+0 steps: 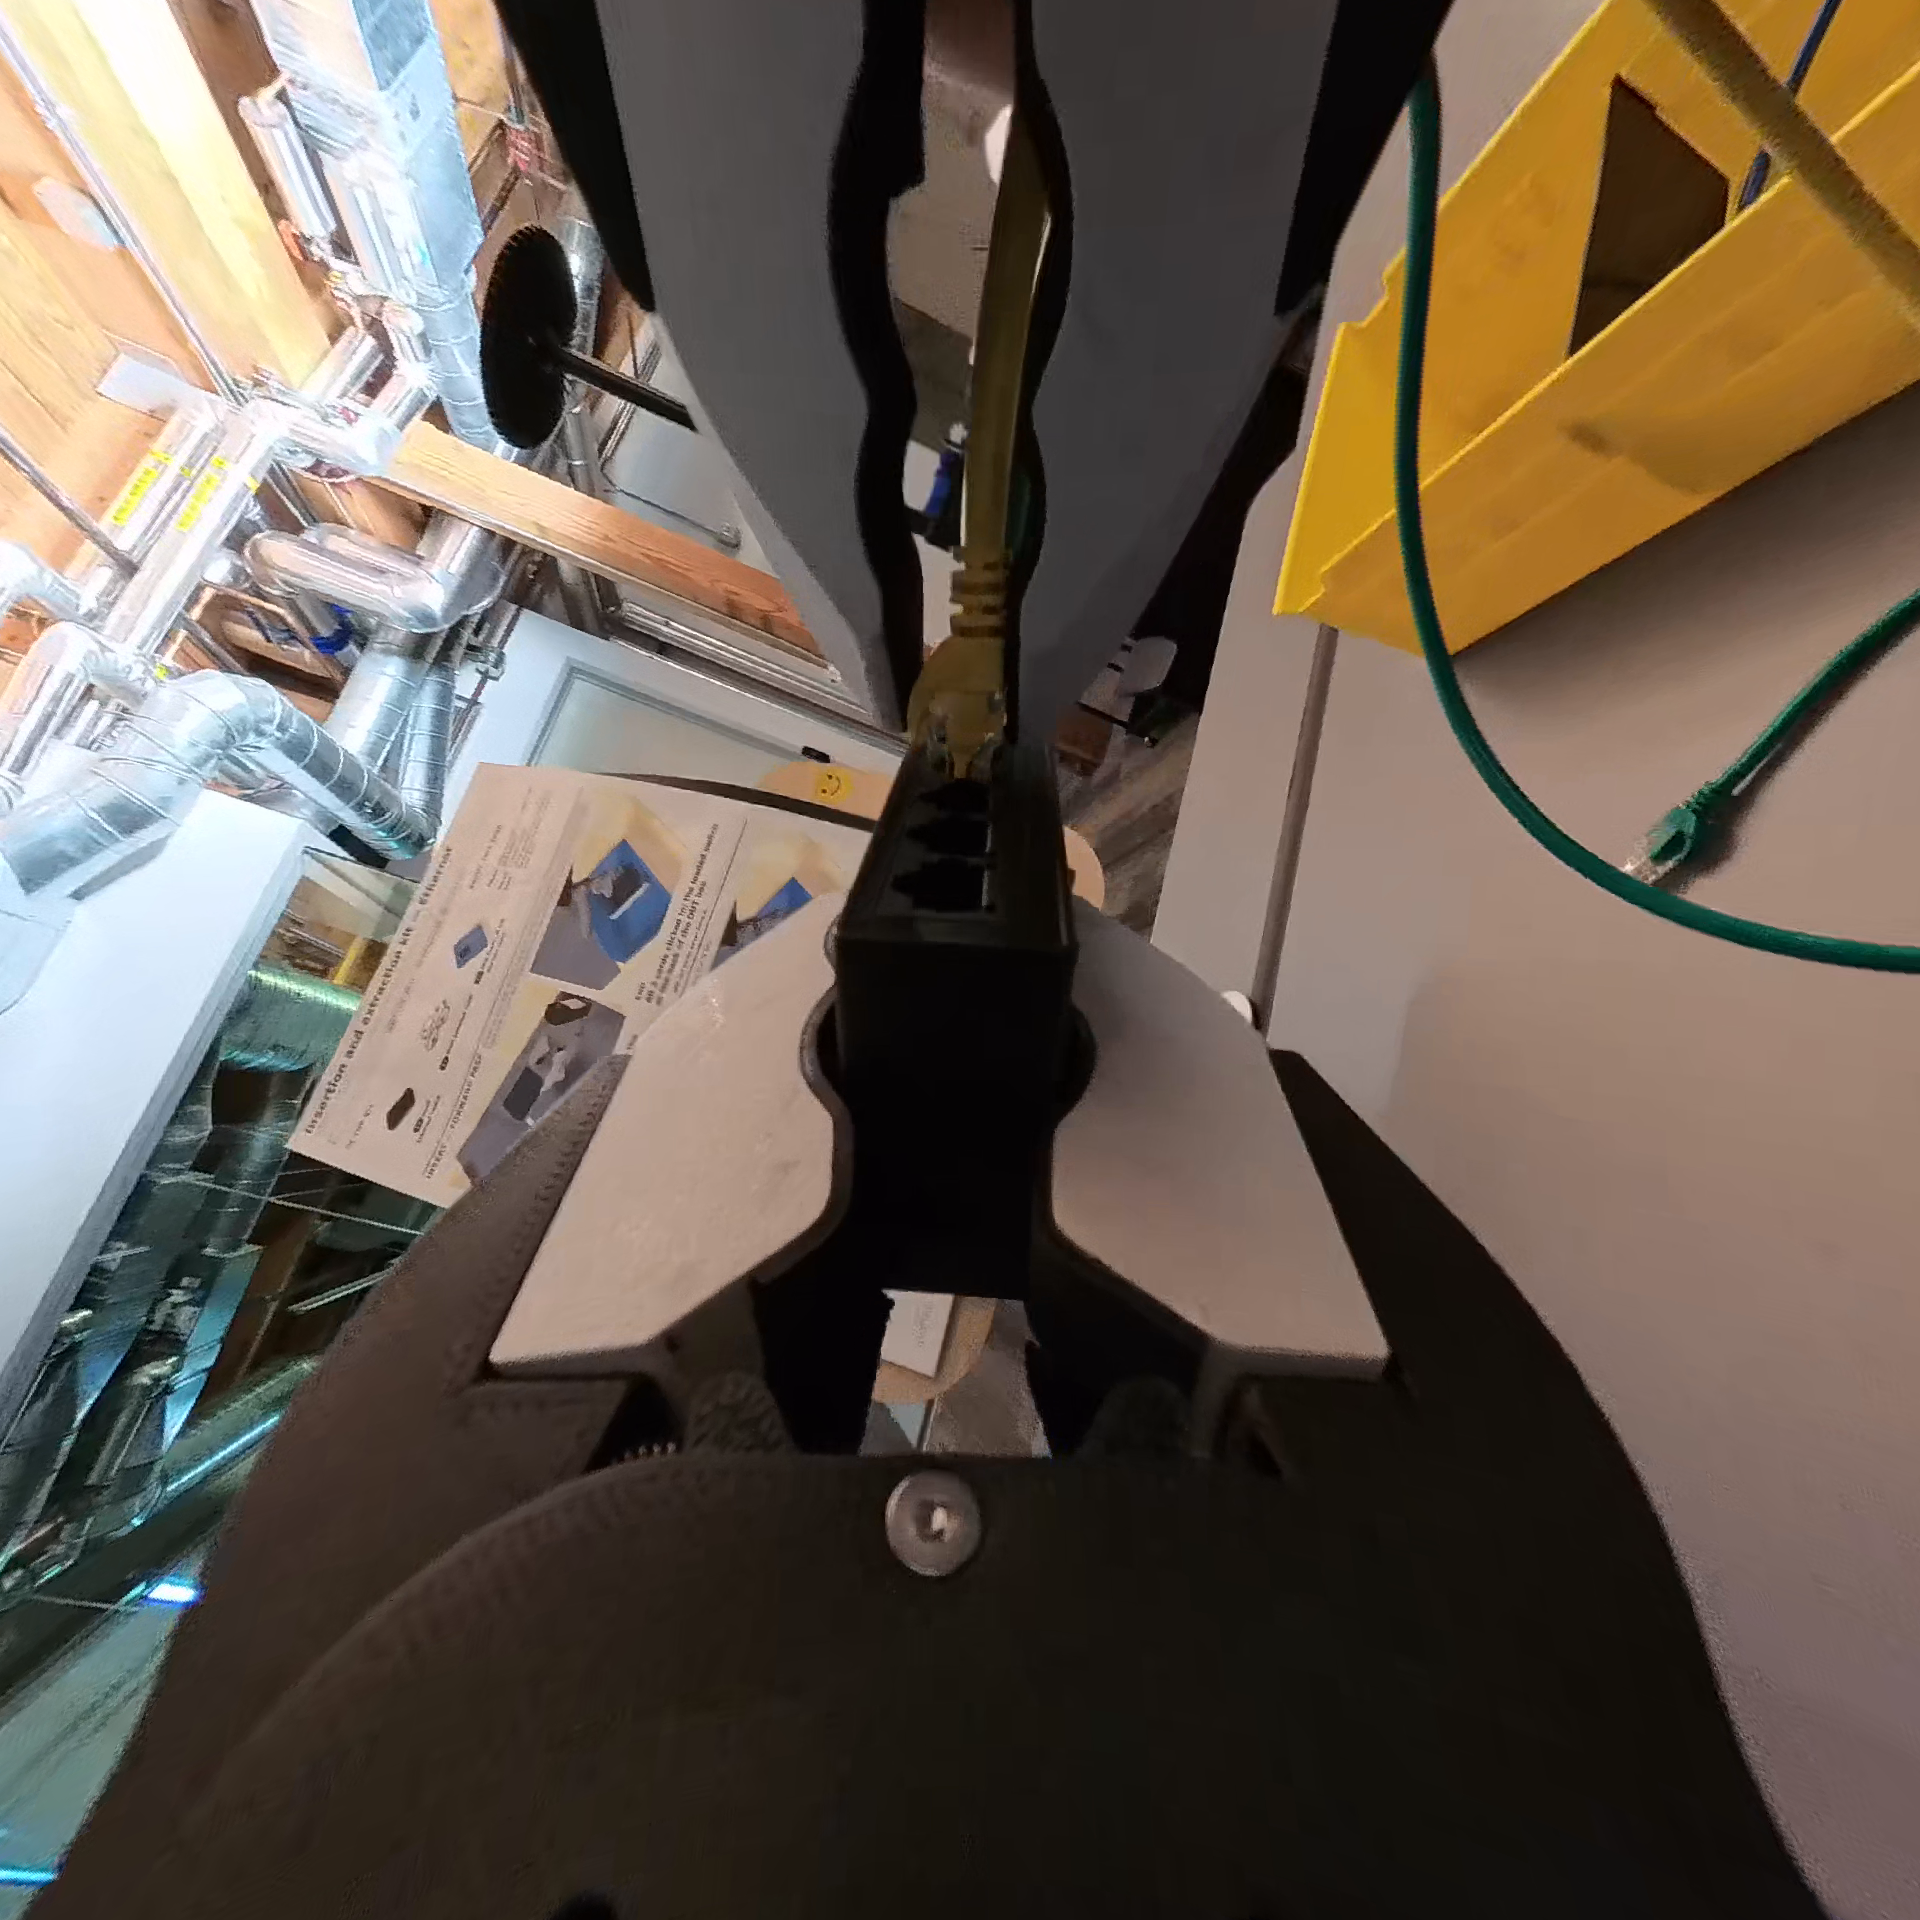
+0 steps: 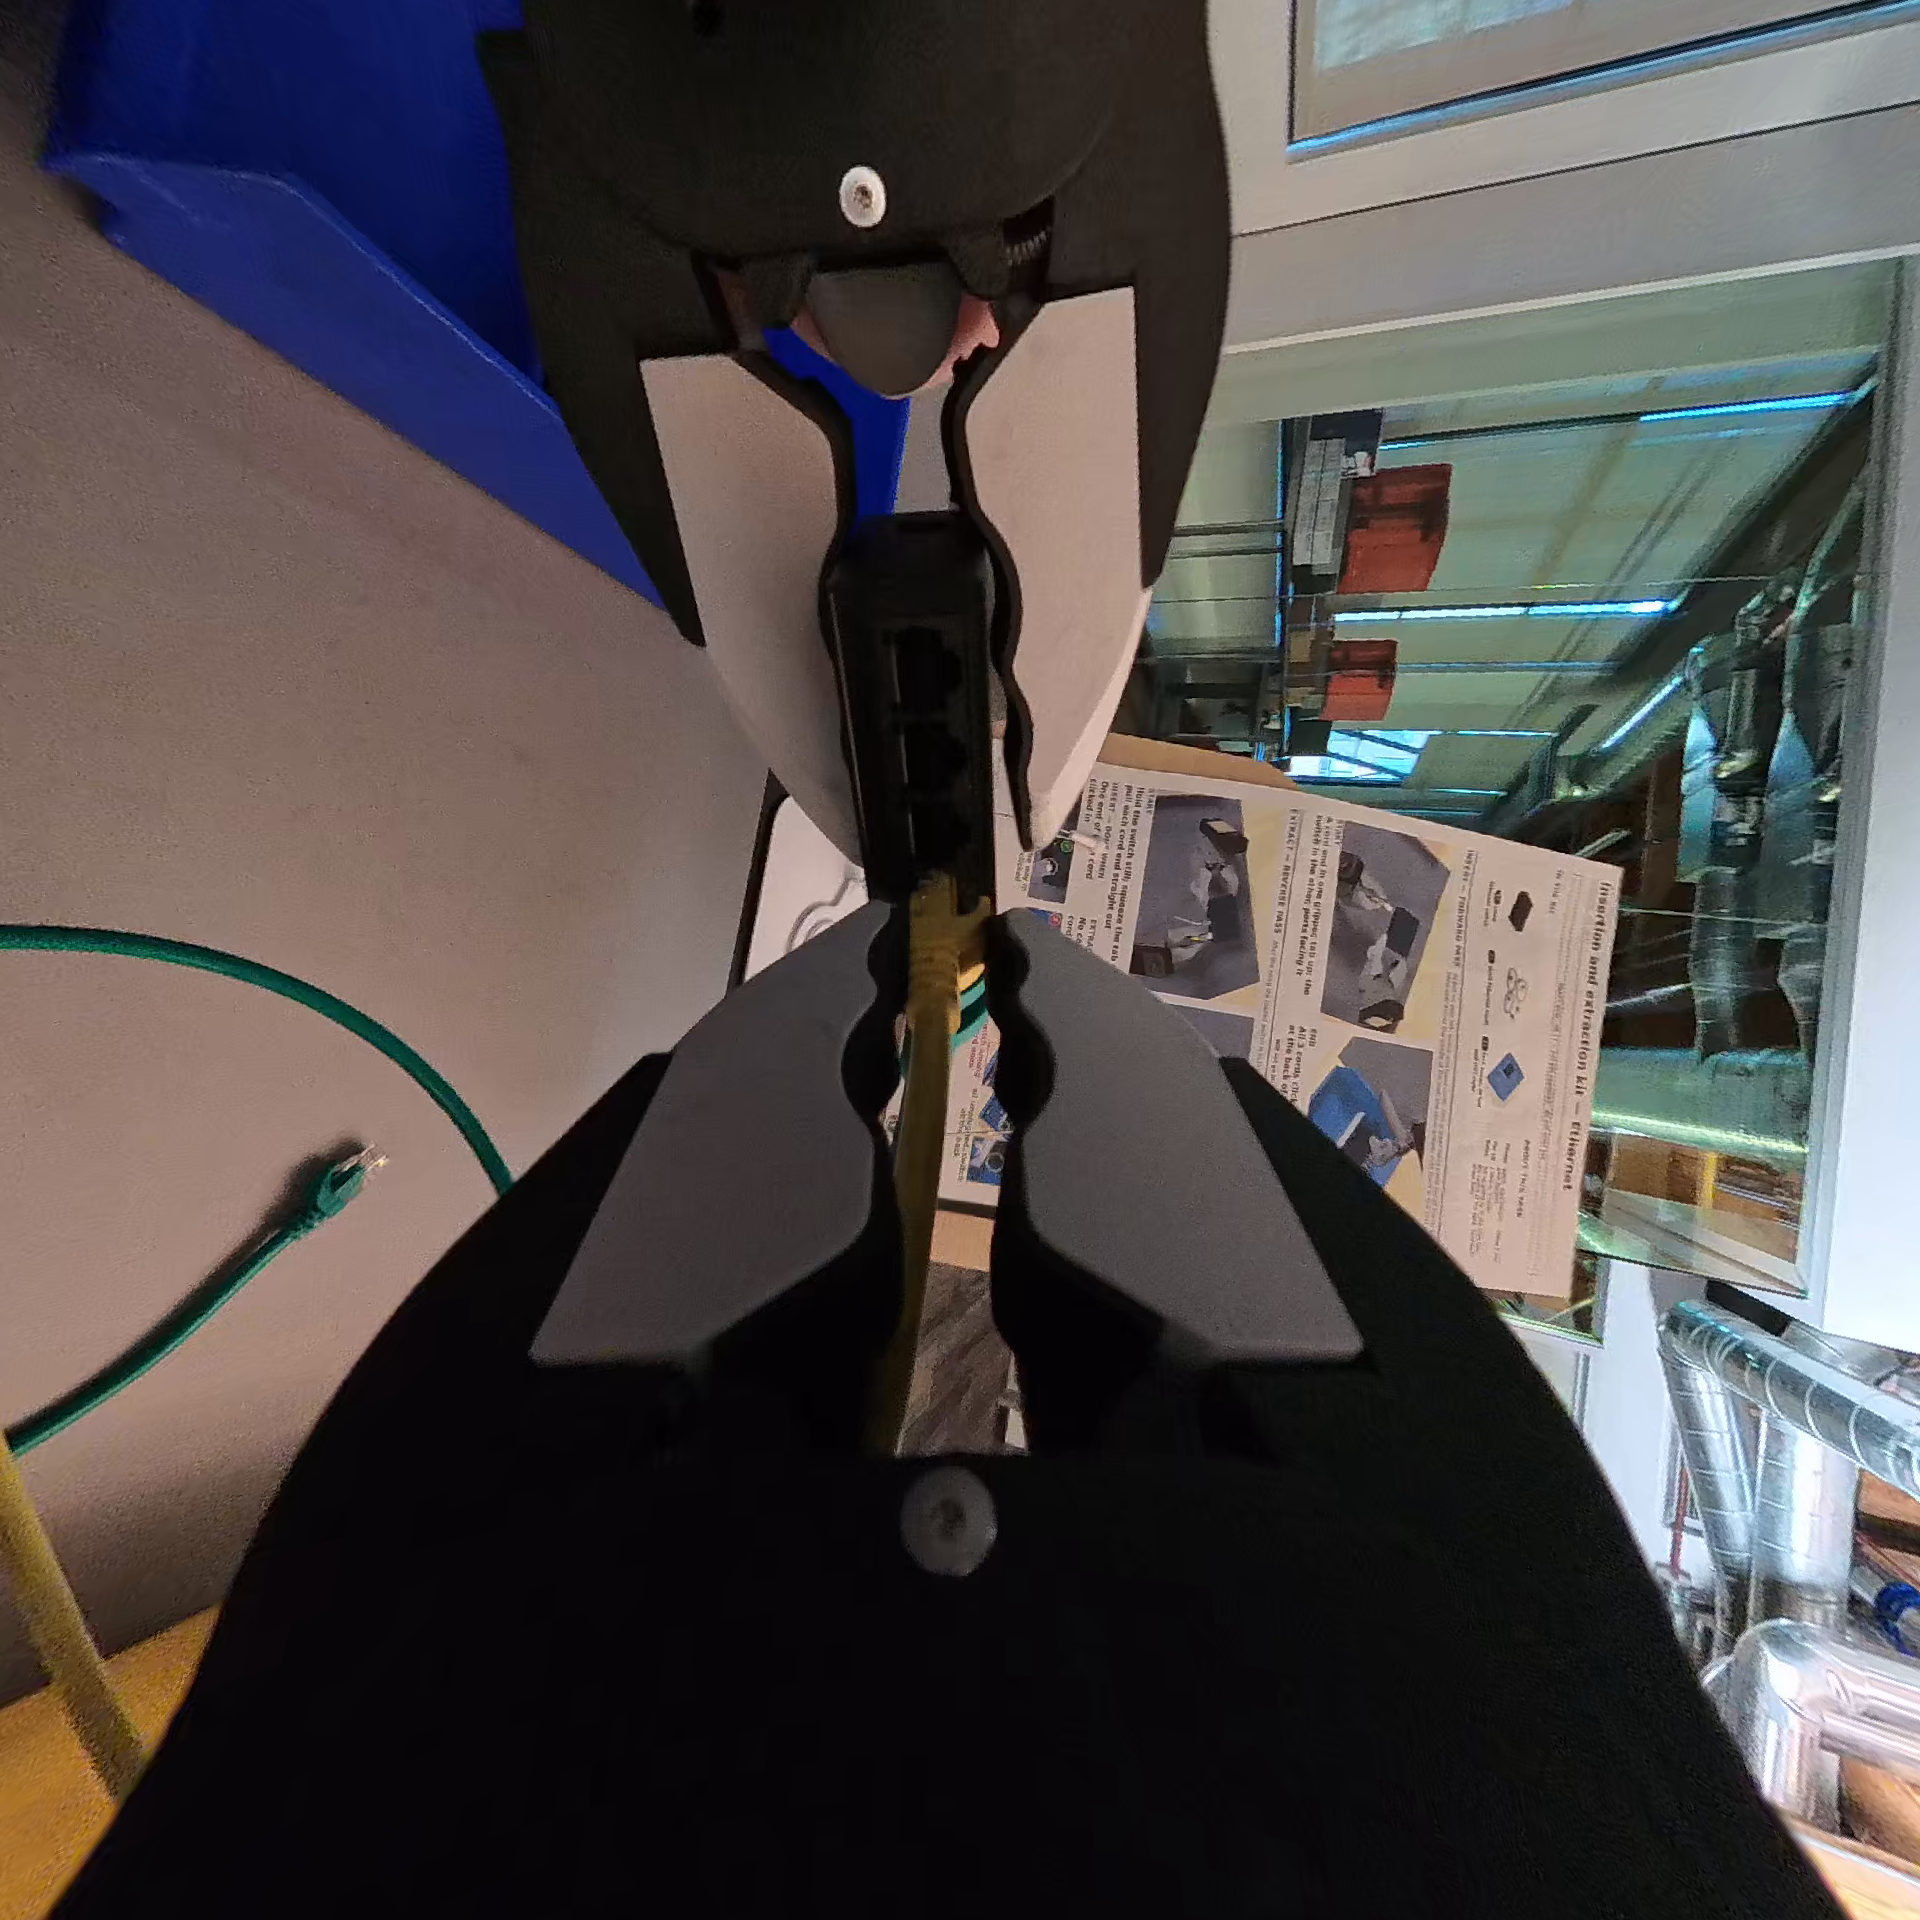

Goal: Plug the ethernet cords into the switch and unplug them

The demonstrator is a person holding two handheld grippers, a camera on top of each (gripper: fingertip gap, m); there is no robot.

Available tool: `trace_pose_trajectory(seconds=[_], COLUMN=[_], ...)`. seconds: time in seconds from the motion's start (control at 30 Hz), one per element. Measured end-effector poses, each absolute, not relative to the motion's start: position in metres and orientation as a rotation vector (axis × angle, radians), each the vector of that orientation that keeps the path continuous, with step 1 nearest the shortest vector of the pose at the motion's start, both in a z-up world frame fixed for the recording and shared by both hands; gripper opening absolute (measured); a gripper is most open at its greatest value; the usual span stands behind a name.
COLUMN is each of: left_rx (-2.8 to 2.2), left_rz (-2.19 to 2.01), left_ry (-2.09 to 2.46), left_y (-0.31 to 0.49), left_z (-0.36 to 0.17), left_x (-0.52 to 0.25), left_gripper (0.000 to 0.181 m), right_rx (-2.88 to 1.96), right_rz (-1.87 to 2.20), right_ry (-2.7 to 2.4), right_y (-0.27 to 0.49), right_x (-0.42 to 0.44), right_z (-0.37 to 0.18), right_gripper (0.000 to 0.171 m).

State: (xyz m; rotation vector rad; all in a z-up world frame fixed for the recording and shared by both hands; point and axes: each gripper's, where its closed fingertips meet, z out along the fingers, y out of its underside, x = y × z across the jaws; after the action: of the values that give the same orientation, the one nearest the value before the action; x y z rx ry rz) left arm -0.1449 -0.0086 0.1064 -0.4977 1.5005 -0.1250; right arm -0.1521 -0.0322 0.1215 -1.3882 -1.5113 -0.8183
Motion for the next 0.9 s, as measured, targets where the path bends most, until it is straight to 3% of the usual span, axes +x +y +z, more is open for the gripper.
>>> trace_pose_trajectory(seconds=[0.9], left_rx=[-0.621], left_rz=[-0.223], left_ry=[1.661], left_y=[0.000], left_z=[0.077], left_x=[-0.134], left_gripper=[0.031], right_rx=[-1.769], right_rz=[-0.673], right_ry=[-1.906], right_y=[-0.030], right_x=[-0.139], right_z=[0.094], right_gripper=[0.015])
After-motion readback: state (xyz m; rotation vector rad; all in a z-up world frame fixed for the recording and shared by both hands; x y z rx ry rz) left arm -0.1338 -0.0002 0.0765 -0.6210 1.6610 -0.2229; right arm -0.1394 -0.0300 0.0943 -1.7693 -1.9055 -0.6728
